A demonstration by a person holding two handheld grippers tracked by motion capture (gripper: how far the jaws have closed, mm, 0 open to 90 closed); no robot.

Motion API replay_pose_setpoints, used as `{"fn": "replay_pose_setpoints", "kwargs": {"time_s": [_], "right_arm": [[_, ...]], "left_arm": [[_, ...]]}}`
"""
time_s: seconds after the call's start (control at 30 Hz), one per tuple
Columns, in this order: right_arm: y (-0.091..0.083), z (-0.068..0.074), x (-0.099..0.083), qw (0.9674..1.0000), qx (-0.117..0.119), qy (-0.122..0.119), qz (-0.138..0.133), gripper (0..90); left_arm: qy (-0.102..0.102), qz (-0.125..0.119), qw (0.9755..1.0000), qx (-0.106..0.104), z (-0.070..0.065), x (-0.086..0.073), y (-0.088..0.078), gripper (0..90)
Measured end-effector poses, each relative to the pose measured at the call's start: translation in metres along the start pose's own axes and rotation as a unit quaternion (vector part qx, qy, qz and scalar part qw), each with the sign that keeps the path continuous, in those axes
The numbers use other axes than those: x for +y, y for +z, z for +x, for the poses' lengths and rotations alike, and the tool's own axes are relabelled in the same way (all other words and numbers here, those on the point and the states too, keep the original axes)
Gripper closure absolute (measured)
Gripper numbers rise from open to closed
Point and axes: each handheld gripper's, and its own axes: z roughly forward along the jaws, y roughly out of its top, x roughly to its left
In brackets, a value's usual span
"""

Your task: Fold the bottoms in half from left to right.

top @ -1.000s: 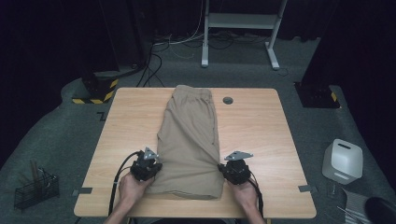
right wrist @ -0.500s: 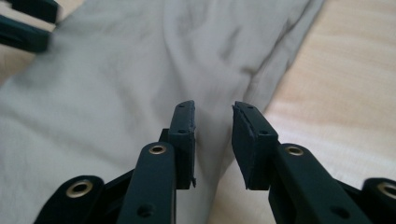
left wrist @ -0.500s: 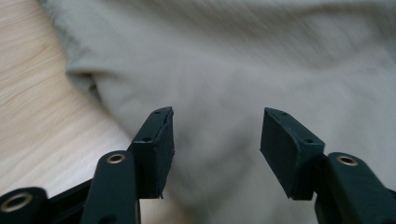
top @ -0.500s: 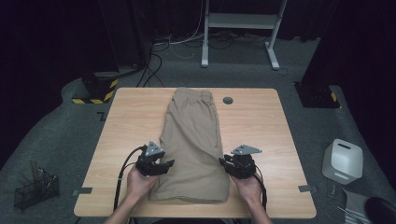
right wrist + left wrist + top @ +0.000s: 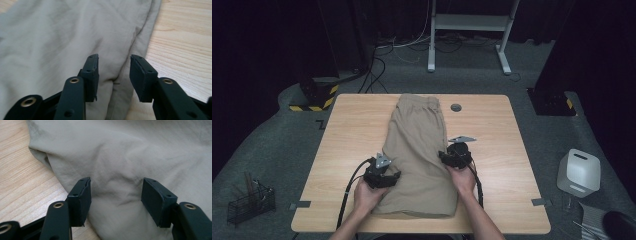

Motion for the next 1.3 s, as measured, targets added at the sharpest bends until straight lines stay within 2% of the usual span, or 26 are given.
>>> {"fn": "replay_pose_setpoints", "kwargs": {"time_s": [0.07, 0.13, 0.17, 0.23, 0.27, 0.37, 0.4, 0.43, 0.5, 0.57, 0.6, 0.67, 0.7, 0.77, 0.87, 0.93, 1.0, 1.07, 1.17, 1.23, 1.3], "right_arm": [[0.01, 0.0, -0.001, 0.9998, 0.001, -0.01, 0.017, 69.2], [0.016, 0.001, -0.005, 0.9992, -0.002, -0.026, 0.029, 85.0], [0.016, 0.002, -0.005, 0.9989, -0.012, -0.038, 0.022, 88.9], [0.01, 0.001, -0.001, 0.9973, -0.038, -0.063, 0.004, 89.6], [0.007, -0.002, 0.0, 0.9973, -0.044, -0.059, 0.0, 89.5], [0.0, -0.022, 0.001, 0.9976, -0.061, -0.03, 0.015, 89.0], [-0.003, -0.027, -0.003, 0.9983, -0.053, -0.019, 0.018, 88.2], [-0.005, -0.028, -0.005, 0.9982, -0.052, -0.021, 0.021, 87.0], [-0.011, -0.023, -0.012, 0.9975, -0.062, -0.031, 0.015, 78.0], [-0.021, -0.019, -0.016, 0.998, -0.056, -0.029, -0.004, 70.7], [-0.026, -0.015, -0.017, 0.9982, -0.048, -0.029, -0.019, 67.6], [-0.038, -0.004, -0.018, 0.9979, -0.027, -0.033, -0.05, 65.0], [-0.042, 0.003, -0.019, 0.9975, -0.011, -0.036, -0.06, 64.8], [-0.046, 0.018, -0.024, 0.9966, 0.022, -0.043, -0.066, 64.0], [-0.04, 0.026, -0.035, 0.9972, 0.03, -0.054, -0.043, 62.8], [-0.031, 0.024, -0.047, 0.9975, 0.011, -0.069, -0.01, 62.1], [-0.028, 0.019, -0.056, 0.9972, -0.009, -0.074, 0.011, 61.9], [-0.033, 0.013, -0.065, 0.9965, -0.026, -0.08, -0.002, 60.2], [-0.041, 0.008, -0.068, 0.9949, -0.053, -0.085, 0.007, 59.9], [-0.046, 0.007, -0.069, 0.995, -0.052, -0.084, 0.004, 60.7], [-0.051, 0.011, -0.069, 0.9955, -0.04, -0.085, -0.009, 60.1]], "left_arm": [[0.0, -0.002, 1.0, 0.0, 0.0, -0.001, 0.0, 40.9], [0.002, -0.008, 1.0, 0.001, -0.001, -0.003, -0.001, 41.0], [0.004, -0.01, 0.9999, 0.0, -0.001, -0.005, -0.002, 41.2], [0.005, -0.008, 1.0, -0.001, -0.002, -0.007, -0.005, 43.6], [0.004, -0.007, 1.0, -0.001, -0.003, -0.008, -0.007, 44.7], [0.011, -0.007, 0.9999, -0.008, -0.006, -0.014, -0.013, 46.3], [0.016, -0.006, 0.9998, -0.009, -0.008, -0.015, -0.015, 46.4], [0.014, -0.006, 0.9998, -0.012, -0.011, -0.018, -0.018, 46.4], [0.019, 0.0, 0.9997, -0.013, -0.013, -0.02, -0.022, 46.1], [0.018, 0.009, 0.9997, -0.015, -0.014, -0.018, -0.025, 44.4], [0.02, 0.005, 0.9997, -0.009, -0.014, -0.016, -0.027, 41.9], [0.019, -0.019, 0.9996, 0.005, -0.015, -0.011, -0.031, 37.2], [0.013, -0.03, 0.9995, 0.004, -0.017, -0.009, -0.031, 36.1], [0.015, -0.031, 0.9994, 0.0, -0.018, -0.007, -0.027, 33.6], [0.02, 0.006, 0.9998, 0.003, -0.017, -0.01, -0.014, 32.3], [0.01, -0.006, 0.9999, -0.007, -0.013, -0.016, -0.014, 32.6], [0.012, -0.006, 0.9999, -0.009, -0.011, -0.018, -0.016, 33.7], [0.013, 0.002, 0.9998, -0.013, -0.009, -0.019, -0.019, 33.5], [0.013, 0.007, 0.9997, -0.018, -0.005, -0.022, -0.023, 31.4], [0.0, 0.007, 0.9997, -0.023, -0.004, -0.025, -0.027, 31.1], [-0.008, -0.004, 0.9996, -0.028, -0.007, -0.026, -0.031, 30.8]]}}
